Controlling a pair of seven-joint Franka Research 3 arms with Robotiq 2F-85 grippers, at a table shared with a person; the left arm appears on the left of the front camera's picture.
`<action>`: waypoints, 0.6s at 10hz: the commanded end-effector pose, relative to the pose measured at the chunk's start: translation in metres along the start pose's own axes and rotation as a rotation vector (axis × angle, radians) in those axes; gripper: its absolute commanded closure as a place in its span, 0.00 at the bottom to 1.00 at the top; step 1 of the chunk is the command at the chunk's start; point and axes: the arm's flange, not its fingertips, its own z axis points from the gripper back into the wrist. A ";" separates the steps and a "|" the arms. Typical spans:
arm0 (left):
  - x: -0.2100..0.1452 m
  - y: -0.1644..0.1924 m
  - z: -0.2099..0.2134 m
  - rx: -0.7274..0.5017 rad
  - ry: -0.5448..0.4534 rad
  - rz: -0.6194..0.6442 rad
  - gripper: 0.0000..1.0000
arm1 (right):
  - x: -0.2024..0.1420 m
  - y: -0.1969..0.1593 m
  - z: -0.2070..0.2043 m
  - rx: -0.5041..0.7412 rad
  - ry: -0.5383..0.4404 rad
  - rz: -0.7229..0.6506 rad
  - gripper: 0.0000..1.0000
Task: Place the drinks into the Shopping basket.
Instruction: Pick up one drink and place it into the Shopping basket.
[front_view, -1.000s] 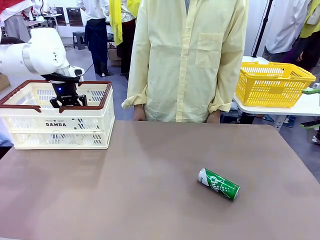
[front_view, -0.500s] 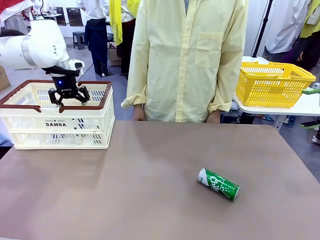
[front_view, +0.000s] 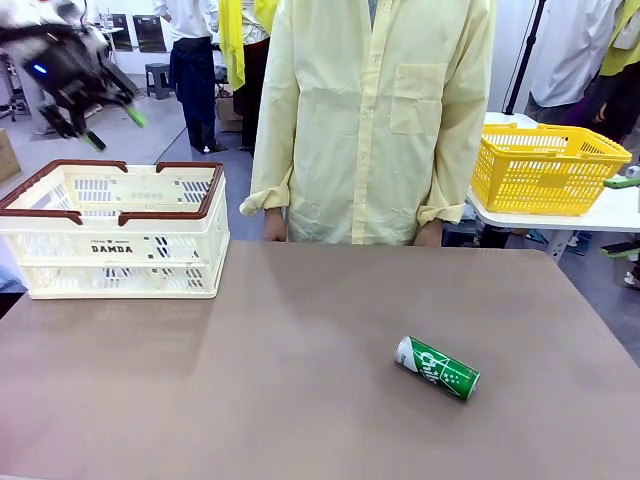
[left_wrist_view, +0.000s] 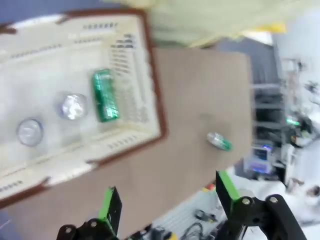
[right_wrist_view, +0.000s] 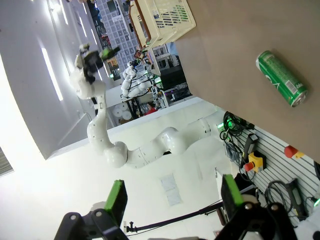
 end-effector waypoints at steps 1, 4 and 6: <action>-0.039 0.076 0.039 -0.424 0.126 -0.041 0.00 | -0.002 0.004 0.002 -0.006 0.003 -0.002 0.00; -0.071 0.153 0.048 -0.866 0.097 -0.113 0.00 | -0.002 0.004 0.002 -0.006 0.003 -0.002 0.00; -0.066 0.170 0.031 -0.935 0.115 -0.156 0.00 | -0.002 0.004 0.002 -0.006 0.003 -0.002 0.00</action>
